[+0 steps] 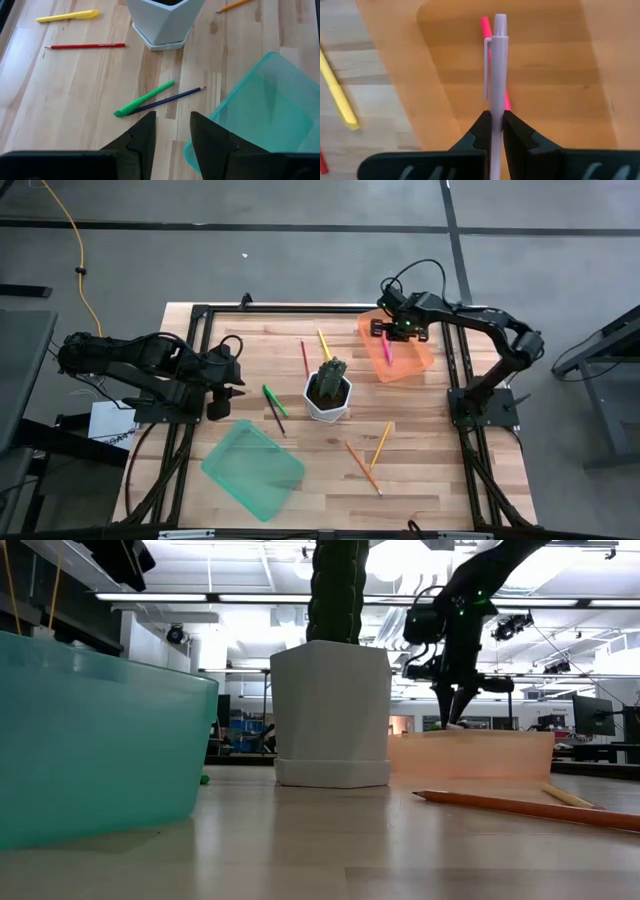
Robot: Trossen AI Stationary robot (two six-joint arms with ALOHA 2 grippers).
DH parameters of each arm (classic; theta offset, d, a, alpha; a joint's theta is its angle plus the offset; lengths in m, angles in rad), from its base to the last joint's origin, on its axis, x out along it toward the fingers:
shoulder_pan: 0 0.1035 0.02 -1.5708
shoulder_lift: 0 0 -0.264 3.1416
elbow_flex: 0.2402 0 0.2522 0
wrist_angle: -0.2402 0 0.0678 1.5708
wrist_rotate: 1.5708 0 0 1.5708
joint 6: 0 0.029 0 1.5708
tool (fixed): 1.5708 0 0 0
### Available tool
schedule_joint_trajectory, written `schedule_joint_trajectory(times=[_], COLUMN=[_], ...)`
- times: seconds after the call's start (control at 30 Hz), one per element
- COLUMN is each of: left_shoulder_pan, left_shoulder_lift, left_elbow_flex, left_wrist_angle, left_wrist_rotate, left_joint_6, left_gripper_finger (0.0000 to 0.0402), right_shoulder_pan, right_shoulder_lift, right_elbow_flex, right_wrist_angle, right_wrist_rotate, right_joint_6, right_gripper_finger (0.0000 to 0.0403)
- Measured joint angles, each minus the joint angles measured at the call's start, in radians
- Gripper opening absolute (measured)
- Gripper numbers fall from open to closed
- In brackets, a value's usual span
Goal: Sort pens & pencils
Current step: Put the purple pen into the orange bin, then put the yellow pen into the orange bin
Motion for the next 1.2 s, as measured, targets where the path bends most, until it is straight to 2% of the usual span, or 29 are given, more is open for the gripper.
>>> schedule_joint_trajectory(times=[0.27, 0.4, 0.93, 1.2], left_shoulder_pan=[0.000, 0.000, 0.000, 0.001], left_shoulder_lift=[0.000, 0.000, 0.000, 0.003], left_elbow_flex=[0.000, 0.000, 0.000, 0.000], left_wrist_angle=[0.000, 0.000, -0.012, 0.003], left_wrist_rotate=[-0.001, -0.013, -0.056, -0.195], left_joint_6=[-0.023, -0.027, 0.028, 0.065], left_gripper_finger=[0.0108, 0.0108, 0.0108, 0.0108], right_shoulder_pan=[-0.024, -0.034, -0.010, -0.010], right_shoulder_lift=[0.020, 0.020, -0.027, -0.157], right_elbow_flex=[0.000, 0.000, 0.000, 0.000], right_wrist_angle=[0.024, 0.028, 0.068, 0.179], right_wrist_rotate=[0.019, 0.020, -0.002, 0.006], right_joint_6=[-0.052, -0.069, -0.125, -0.094], right_gripper_finger=[0.0070, 0.0085, 0.0087, 0.0087])
